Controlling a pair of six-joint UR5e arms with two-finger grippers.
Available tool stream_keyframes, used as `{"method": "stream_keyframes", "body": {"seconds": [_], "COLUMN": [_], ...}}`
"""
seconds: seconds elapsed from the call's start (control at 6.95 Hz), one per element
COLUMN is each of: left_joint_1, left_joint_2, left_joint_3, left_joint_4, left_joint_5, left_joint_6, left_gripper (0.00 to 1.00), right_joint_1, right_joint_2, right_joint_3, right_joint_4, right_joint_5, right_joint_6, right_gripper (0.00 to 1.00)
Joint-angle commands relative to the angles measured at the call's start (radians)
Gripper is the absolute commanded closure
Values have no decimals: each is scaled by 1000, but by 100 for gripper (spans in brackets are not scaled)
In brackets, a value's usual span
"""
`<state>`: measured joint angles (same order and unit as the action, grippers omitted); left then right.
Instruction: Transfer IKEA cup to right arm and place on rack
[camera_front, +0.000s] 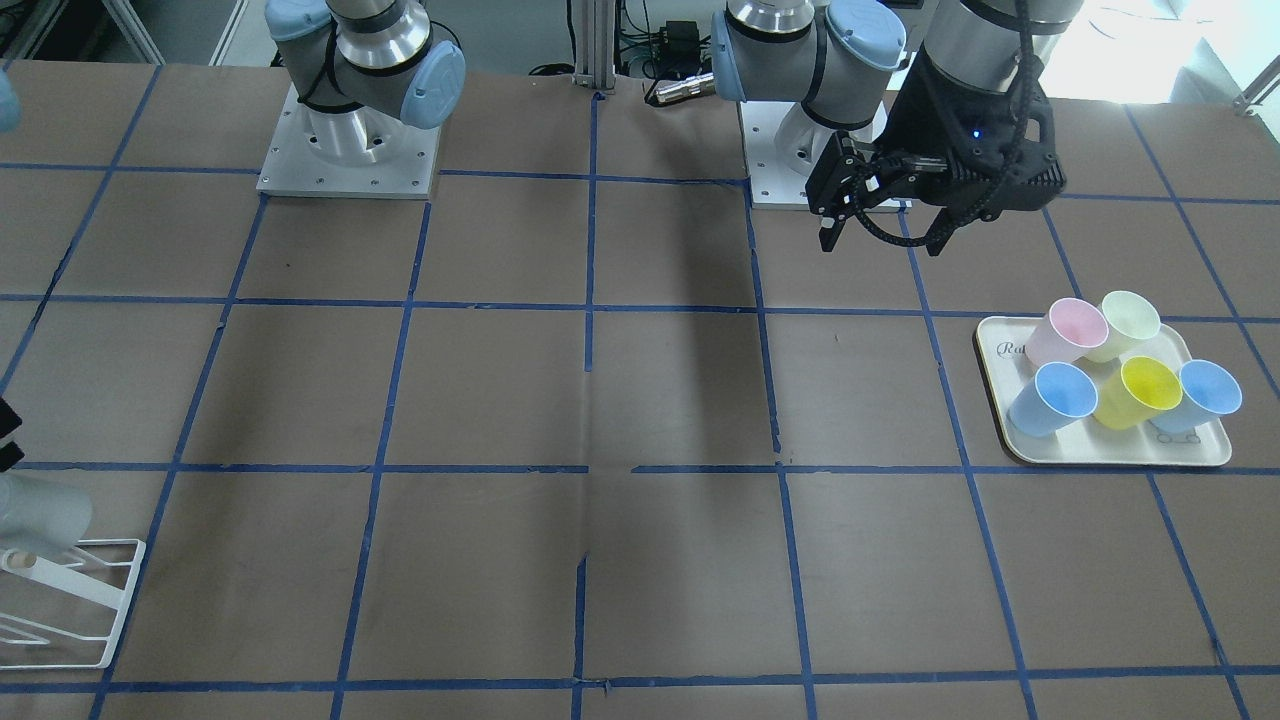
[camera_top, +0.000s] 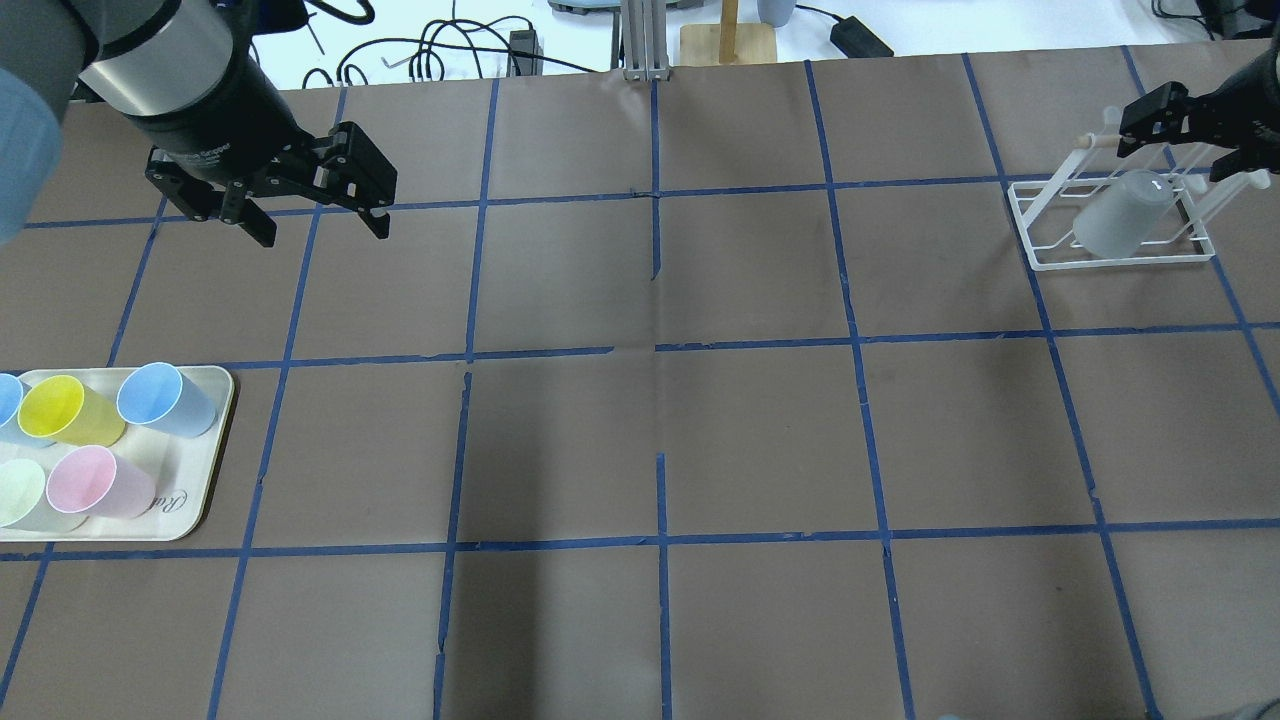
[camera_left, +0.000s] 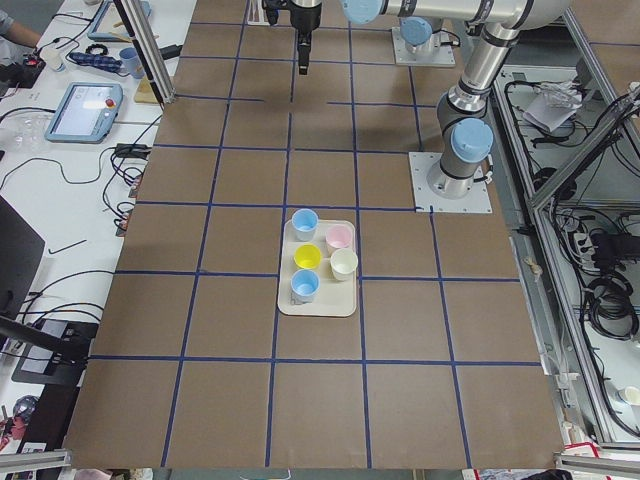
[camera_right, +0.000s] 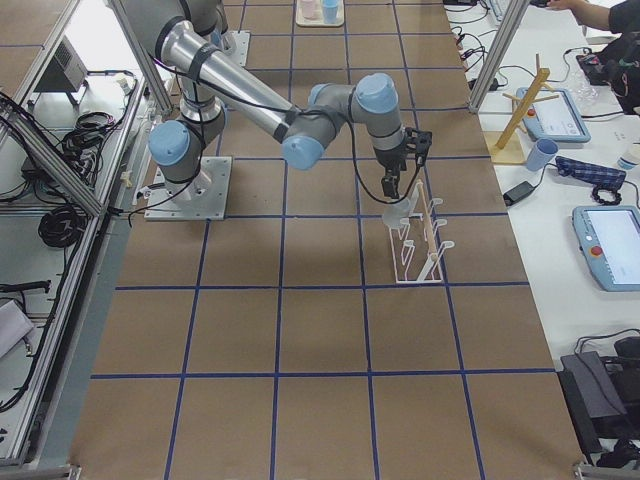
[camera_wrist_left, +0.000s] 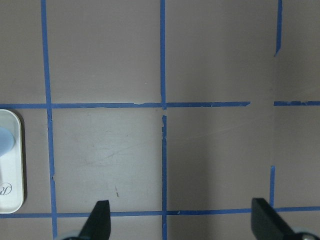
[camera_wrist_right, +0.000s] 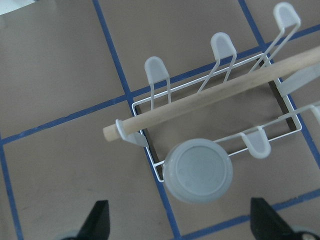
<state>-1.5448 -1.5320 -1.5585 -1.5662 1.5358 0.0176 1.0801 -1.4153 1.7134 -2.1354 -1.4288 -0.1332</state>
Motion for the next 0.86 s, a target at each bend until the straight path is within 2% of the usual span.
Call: {"method": "stream_keyframes", "body": {"seconds": [0.0, 0.14, 0.43, 0.72], "left_joint_1": [6, 8, 8, 9], "left_joint_2": [7, 9, 9, 7], "left_joint_3": [0, 1, 1, 8], "left_joint_4": [0, -2, -2, 0], "left_joint_5": [3, 3, 1, 0], "left_joint_6": [2, 1, 1, -1], "left_gripper": [0, 0, 0, 0], "right_joint_1": [44, 111, 272, 369], "right_joint_2": [-166, -212, -244, -269], "right_joint_3": [-31, -35, -35, -43], "right_joint_4": [347, 433, 538, 670], "right_joint_5": [-39, -42, -134, -134], "right_joint_6": [-2, 1, 3, 3], "right_gripper": [0, 0, 0, 0]}}
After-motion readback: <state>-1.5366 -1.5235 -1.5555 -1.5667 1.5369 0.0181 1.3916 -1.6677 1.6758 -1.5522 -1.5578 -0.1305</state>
